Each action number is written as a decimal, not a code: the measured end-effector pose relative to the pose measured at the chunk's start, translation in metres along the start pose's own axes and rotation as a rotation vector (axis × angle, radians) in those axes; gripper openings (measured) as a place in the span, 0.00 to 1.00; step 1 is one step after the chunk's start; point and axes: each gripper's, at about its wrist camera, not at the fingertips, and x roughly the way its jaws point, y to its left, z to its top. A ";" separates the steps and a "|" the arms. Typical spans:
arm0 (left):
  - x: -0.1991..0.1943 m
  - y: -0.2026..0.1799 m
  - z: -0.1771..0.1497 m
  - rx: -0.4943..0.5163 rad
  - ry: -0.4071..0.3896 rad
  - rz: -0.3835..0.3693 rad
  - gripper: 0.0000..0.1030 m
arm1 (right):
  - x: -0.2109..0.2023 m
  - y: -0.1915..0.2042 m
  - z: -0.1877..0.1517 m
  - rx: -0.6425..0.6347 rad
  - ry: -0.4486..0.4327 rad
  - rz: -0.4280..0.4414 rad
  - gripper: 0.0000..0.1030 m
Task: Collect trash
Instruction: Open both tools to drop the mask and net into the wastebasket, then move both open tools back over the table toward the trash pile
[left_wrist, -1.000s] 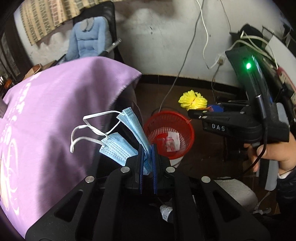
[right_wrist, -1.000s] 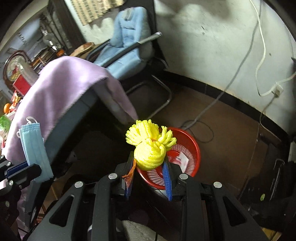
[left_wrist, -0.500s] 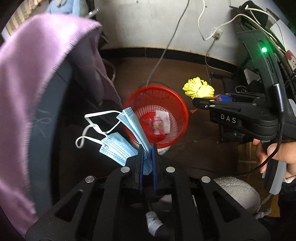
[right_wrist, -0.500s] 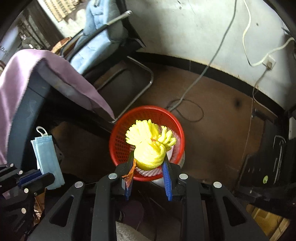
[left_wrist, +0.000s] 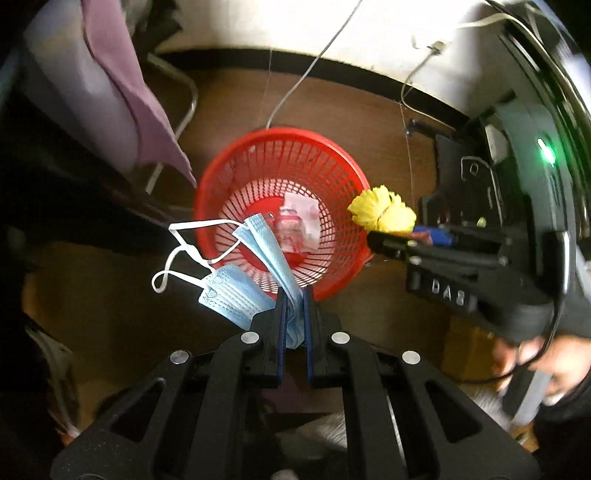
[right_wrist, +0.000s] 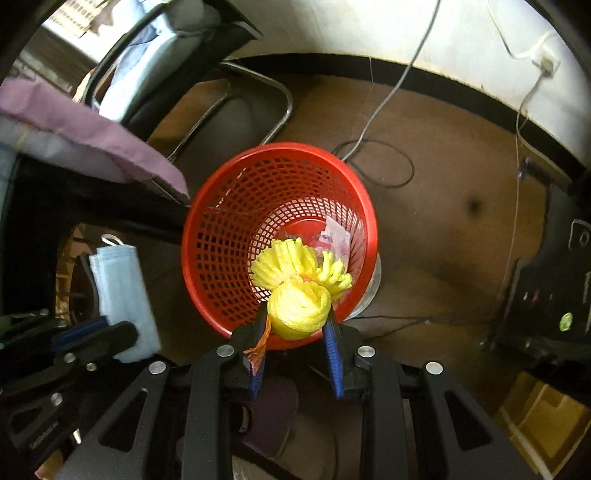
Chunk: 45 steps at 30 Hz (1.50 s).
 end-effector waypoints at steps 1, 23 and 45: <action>0.004 0.001 0.005 -0.013 0.007 -0.012 0.09 | 0.004 -0.002 0.003 0.010 0.006 0.007 0.27; 0.017 0.008 0.034 -0.120 0.065 -0.098 0.49 | 0.005 -0.014 0.021 0.111 -0.009 0.027 0.50; -0.146 -0.033 -0.046 -0.005 -0.226 -0.051 0.69 | -0.177 0.054 0.004 -0.070 -0.264 -0.277 0.83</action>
